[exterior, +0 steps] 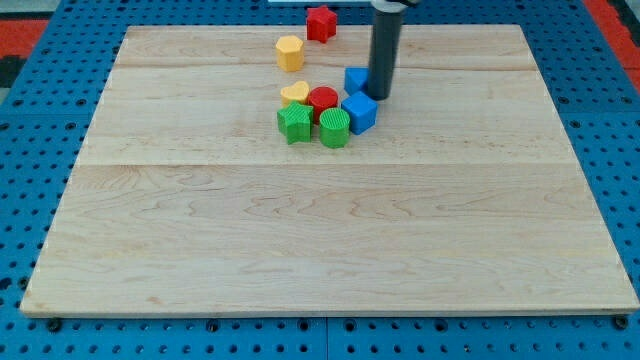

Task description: Slide the blue triangle closer to the group of blocks

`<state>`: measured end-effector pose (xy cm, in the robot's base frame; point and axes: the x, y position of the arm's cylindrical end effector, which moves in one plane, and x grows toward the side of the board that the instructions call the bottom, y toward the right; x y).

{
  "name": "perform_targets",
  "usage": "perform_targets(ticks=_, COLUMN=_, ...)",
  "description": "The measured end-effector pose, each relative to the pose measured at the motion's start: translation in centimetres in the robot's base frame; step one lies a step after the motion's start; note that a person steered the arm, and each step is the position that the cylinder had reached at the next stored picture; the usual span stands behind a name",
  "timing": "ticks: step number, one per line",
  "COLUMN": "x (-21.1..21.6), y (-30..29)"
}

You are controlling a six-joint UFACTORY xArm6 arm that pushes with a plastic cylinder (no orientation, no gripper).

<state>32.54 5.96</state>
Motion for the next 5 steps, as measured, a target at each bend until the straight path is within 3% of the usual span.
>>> perform_targets(ticks=1, x=-1.0, y=4.7)
perform_targets(ticks=2, x=-3.8, y=2.7)
perform_targets(ticks=4, x=-1.3, y=-6.2)
perform_targets(ticks=5, x=-2.9, y=-1.9)
